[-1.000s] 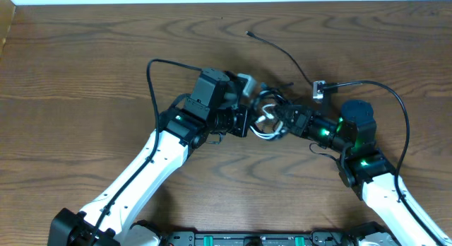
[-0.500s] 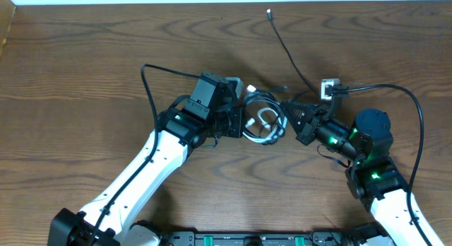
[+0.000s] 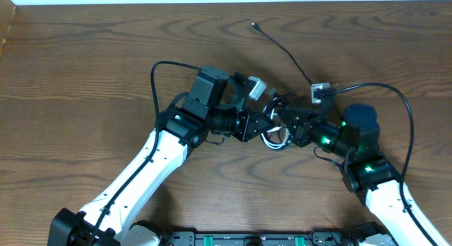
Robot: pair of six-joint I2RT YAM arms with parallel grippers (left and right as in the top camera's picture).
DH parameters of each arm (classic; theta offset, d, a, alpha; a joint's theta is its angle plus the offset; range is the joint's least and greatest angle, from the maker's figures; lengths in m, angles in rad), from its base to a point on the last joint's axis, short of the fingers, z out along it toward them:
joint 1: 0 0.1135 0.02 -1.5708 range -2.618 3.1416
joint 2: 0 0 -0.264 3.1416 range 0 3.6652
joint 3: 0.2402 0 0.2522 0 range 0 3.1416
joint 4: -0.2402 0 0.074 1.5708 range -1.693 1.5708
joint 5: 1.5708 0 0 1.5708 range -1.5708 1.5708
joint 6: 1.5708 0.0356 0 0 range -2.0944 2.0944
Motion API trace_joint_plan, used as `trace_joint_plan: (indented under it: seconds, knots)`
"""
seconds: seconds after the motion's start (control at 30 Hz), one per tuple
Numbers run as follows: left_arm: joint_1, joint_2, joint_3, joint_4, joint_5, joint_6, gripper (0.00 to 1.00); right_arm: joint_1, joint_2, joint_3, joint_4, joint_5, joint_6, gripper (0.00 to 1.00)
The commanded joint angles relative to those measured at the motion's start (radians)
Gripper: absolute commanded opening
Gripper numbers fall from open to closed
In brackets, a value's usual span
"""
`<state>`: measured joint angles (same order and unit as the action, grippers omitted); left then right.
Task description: Untangle cables
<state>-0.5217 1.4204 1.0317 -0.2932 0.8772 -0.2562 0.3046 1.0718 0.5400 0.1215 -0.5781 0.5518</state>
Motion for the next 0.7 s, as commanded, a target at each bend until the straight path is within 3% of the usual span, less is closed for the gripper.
trace_joint_plan:
  seconds: [0.0, 0.1, 0.17, 0.43, 0.53, 0.6, 0.67]
  knots:
    - [0.002, 0.003, 0.006, 0.044, 0.102, -0.084, 0.08, 0.024, 0.021, 0.007, -0.016, 0.041, -0.057, 0.01]
    - [0.002, 0.003, 0.006, 0.084, 0.102, -0.172, 0.08, 0.036, 0.036, 0.007, -0.047, 0.092, -0.056, 0.02]
    - [0.002, 0.003, 0.006, 0.1, 0.102, -0.208, 0.08, 0.037, 0.044, 0.007, -0.068, 0.112, -0.056, 0.08]
    - [0.002, 0.003, 0.006, 0.097, 0.097, -0.288, 0.08, 0.024, 0.037, 0.013, -0.052, 0.132, -0.051, 0.52]
    - [0.012, 0.003, 0.006, 0.087, 0.05, -0.381, 0.08, 0.013, 0.005, 0.019, -0.054, 0.116, -0.052, 0.76]
    - [0.037, 0.003, 0.006, 0.061, -0.009, -0.485, 0.08, -0.001, -0.035, 0.019, -0.059, 0.1, -0.051, 0.99]
    - [0.068, 0.004, 0.006, 0.04, -0.026, -0.546, 0.08, -0.019, -0.077, 0.019, -0.079, 0.1, -0.05, 0.99]
